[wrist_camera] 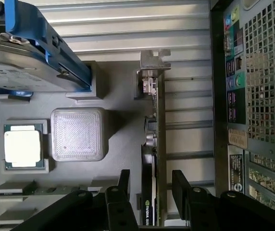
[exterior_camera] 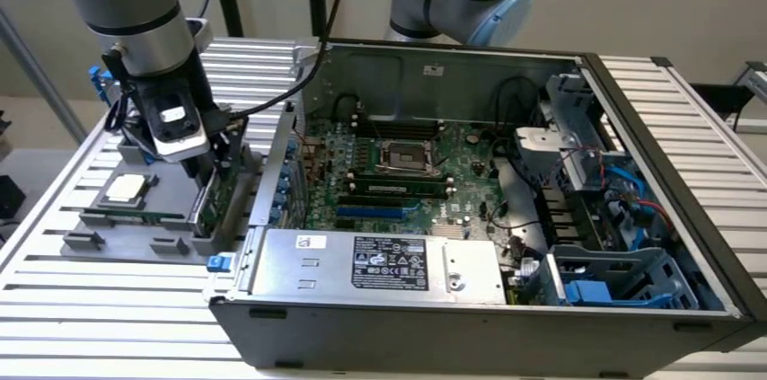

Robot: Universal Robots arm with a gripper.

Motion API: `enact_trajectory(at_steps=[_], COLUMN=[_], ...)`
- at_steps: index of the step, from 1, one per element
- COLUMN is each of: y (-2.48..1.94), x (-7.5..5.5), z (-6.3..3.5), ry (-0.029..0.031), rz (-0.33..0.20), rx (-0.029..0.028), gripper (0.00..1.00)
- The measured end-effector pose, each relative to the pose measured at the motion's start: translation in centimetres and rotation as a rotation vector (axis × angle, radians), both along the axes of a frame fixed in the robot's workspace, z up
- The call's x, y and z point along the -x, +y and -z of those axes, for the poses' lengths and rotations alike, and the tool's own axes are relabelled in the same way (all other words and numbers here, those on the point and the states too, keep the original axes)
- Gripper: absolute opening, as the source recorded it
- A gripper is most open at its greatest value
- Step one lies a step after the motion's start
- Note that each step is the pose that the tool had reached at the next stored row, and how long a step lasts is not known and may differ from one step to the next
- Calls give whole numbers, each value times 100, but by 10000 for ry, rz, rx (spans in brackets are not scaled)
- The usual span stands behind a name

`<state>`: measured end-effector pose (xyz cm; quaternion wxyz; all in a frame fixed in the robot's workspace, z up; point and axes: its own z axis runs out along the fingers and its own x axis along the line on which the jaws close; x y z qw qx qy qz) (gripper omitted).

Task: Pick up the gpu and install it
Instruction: 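Pick up the gpu and move the gpu toward the slot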

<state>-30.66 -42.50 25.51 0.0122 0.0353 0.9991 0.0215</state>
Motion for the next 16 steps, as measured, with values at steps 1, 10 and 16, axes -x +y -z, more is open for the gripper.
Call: enact_trajectory(at_steps=[1, 10, 16], y=[0, 4, 5], x=[0, 16, 91], z=[17, 148, 183], ry=[1, -219, -396], rz=[0, 4, 23], rx=[0, 0, 0], gripper=[48, 48, 48])
